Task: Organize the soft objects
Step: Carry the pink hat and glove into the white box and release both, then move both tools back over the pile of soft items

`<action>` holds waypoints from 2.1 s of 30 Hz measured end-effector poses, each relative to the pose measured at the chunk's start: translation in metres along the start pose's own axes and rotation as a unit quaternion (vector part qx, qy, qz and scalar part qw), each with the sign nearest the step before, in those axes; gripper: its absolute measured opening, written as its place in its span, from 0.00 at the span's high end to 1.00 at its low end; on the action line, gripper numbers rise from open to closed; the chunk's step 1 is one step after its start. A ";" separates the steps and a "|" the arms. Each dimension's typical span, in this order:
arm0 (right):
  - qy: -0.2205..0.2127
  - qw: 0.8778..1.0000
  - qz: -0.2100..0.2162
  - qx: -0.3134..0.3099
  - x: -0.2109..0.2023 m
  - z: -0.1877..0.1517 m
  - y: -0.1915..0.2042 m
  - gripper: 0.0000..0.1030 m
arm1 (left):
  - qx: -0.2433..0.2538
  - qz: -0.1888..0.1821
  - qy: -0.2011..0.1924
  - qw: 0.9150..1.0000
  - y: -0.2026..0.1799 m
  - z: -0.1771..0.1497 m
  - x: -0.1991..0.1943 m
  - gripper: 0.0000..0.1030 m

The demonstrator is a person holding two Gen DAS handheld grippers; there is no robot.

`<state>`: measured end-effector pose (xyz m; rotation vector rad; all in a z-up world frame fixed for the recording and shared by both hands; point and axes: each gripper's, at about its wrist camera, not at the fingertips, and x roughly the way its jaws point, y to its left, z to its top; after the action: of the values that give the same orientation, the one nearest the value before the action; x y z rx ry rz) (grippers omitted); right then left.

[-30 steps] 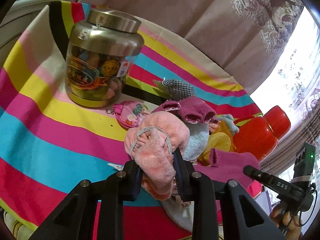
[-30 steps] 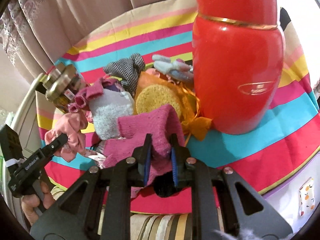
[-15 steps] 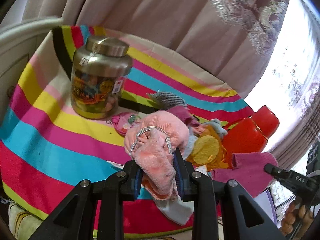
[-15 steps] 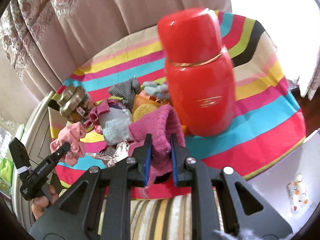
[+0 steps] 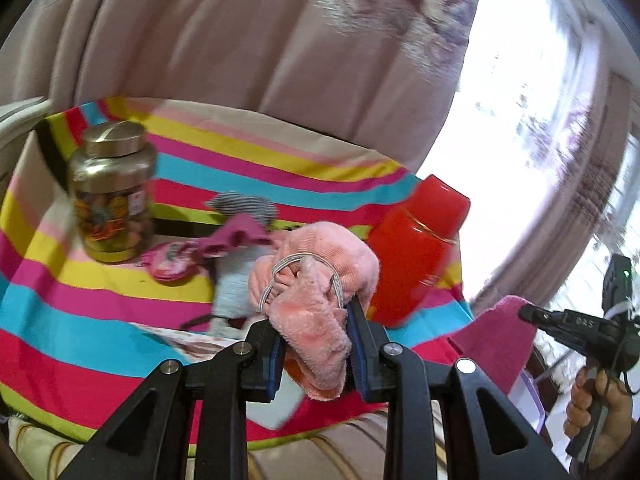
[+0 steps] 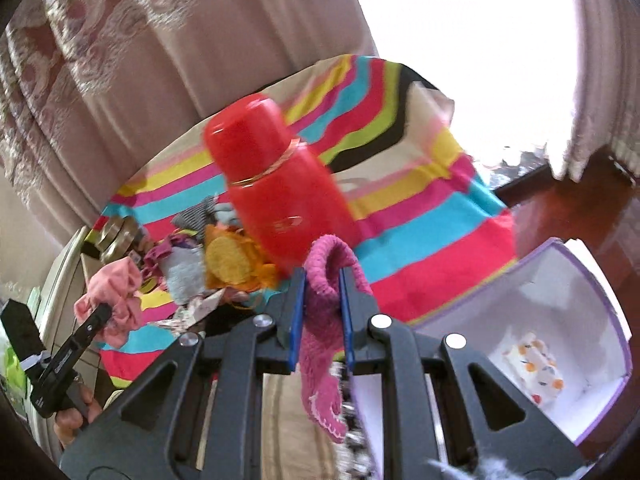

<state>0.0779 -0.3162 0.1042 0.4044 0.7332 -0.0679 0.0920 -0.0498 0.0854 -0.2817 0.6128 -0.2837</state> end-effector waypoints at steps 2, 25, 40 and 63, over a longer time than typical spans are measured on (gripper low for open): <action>-0.001 1.000 -0.010 0.009 -0.005 -0.002 -0.014 0.81 | 0.017 -0.013 0.006 1.000 -0.016 -0.001 0.002 0.72; 0.009 0.993 -0.068 0.093 -0.020 -0.017 -0.126 0.84 | 0.220 -0.138 0.122 0.958 -0.202 -0.055 0.057 0.72; 0.041 0.990 -0.063 0.116 -0.003 -0.026 -0.154 0.84 | 0.221 -0.129 0.167 0.952 -0.217 -0.064 0.087 0.32; 0.082 0.995 -0.034 0.047 0.019 -0.031 -0.083 0.78 | 0.126 -0.106 0.148 0.975 -0.150 -0.044 0.071 0.32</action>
<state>0.0553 -0.3790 0.0430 0.4790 0.9090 -0.1356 0.0949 -0.2201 0.0650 -0.0589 0.8339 -0.6116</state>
